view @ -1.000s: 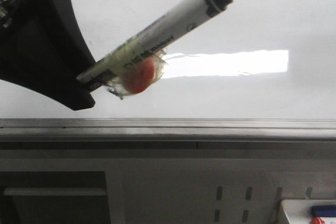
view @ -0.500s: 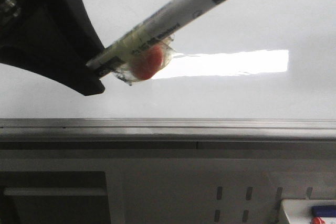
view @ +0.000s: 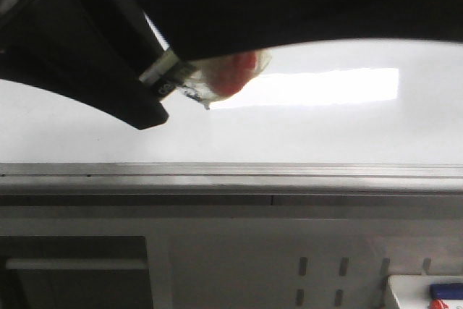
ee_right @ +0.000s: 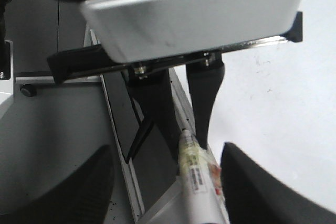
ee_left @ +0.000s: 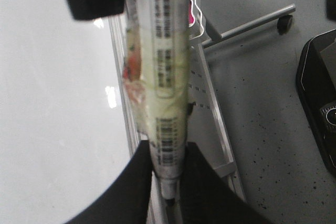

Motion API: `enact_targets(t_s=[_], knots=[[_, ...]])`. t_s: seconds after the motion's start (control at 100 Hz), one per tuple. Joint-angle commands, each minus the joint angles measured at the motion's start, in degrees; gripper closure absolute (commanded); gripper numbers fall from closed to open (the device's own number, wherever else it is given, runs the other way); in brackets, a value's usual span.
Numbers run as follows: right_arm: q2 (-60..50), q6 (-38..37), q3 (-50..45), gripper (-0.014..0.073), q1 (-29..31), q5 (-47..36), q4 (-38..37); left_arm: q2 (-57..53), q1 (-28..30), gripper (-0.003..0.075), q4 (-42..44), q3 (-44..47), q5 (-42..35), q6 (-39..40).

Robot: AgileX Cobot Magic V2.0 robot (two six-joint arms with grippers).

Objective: Write number 4 on whiteboard

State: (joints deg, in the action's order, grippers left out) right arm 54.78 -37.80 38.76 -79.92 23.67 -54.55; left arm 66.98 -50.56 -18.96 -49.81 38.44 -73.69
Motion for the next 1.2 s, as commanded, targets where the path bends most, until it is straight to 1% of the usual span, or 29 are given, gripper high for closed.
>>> enact_targets(t_s=[0.0,0.07,0.12,0.19,0.42,0.52,0.76,0.82,0.87,0.88,0.91,0.93,0.94,0.95,1.01,1.02,1.03,1.06,1.09,1.13,1.19], knots=[[0.37,0.65,1.6,0.0199,-0.01,-2.29,-2.18,-1.65,-0.37,0.074,-2.28,-1.91,-2.02,-0.36],[0.37,0.65,1.6,0.0202,0.33,-2.41,-2.18,-1.74,-0.37,0.074,-2.38,-1.91,-1.63,-0.43],[0.37,0.65,1.6,0.0225,0.87,-2.63,-2.18,-1.88,-0.37,0.074,-2.38,-1.91,-1.55,-0.62],[0.37,0.65,1.6,0.0289,1.4,-2.73,-2.18,-1.88,-0.37,0.074,-2.5,-1.91,-1.55,-0.74],[0.37,0.65,1.6,0.058,1.92,-1.76,-2.18,-1.88,-0.37,0.074,-2.92,-1.91,-1.55,-1.82],[0.37,0.65,1.6,0.0667,1.92,-0.19,-2.18,-1.88,-0.37,0.074,-2.92,-1.91,-1.66,-1.82],[0.37,0.65,1.6,0.0666,1.92,1.62,-2.18,-1.88,-0.37,0.074,-2.92,-1.91,-2.71,-1.82],[0.37,0.65,1.6,0.0666,1.92,1.79,-2.18,-1.96,-0.37,0.0736,-4.4,-1.91,-3.51,-1.42],[0.37,0.65,1.6,0.0666,1.92,2.34,-2.18,-2.14,-0.15,0.071,-6.22,-1.91,-4.1,-1.42],[0.37,0.65,1.6,0.0666,1.92,2.61,-2.18,-2.25,-0.17,0.0688,-6.8,-1.91,-4.35,-1.42],[0.37,0.65,1.6,0.0666,1.92,3.23,-2.18,-2.36,-0.13,0.0661,-7.87,-1.91,-4.75,-1.42],[0.27,0.54,1.6,0.0666,1.92,3.66,-2.18,-2.51,-0.02,0.0619,-8.34,-1.91,-4.97,-0.98],[0.27,0.54,1.6,0.0666,1.92,3.66,-2.18,-2.68,-0.02,0.0619,-8.49,-1.91,-5.15,-0.8],[0.27,0.54,1.6,0.0666,1.92,4.01,-2.18,-2.7,0.13,0.0596,-8.62,-1.91,-5.28,-0.51],[0.14,0.25,1.71,0.0666,1.92,5.4,-2.18,-3.52,0.56,0.0499,-8.99,-1.91,-6.81,3.56],[-0.06,0.12,1.85,0.0666,1.92,5.69,-2.18,-3.8,0.74,0.0463,-8.99,-1.91,-7.12,4.63],[-0.06,0.12,1.85,0.0666,1.92,5.82,-2.18,-3.95,0.85,0.0463,-8.99,-1.91,-7.26,5.11],[-0.48,0.04,1.93,0.0666,1.92,6.08,-2.18,-4.44,1.34,0.0408,-8.99,-1.91,-7.78,7.1],[-0.87,0.04,1.98,0.0666,1.92,6.08,-2.44,-5.09,2.03,0.037,-8.99,-1.91,-8.16,8.81],[-1.86,-0.1,1.98,0.0666,1.99,6.08,-2.76,-6.03,2.84,0.0327,-8.99,-1.91,-8.3,10.71],[-3.22,-0.56,1.98,0.0666,2.07,6.2,-3.35,-7.84,4.55,0.0301,-8.99,-1.91,-8.06,12.78]])
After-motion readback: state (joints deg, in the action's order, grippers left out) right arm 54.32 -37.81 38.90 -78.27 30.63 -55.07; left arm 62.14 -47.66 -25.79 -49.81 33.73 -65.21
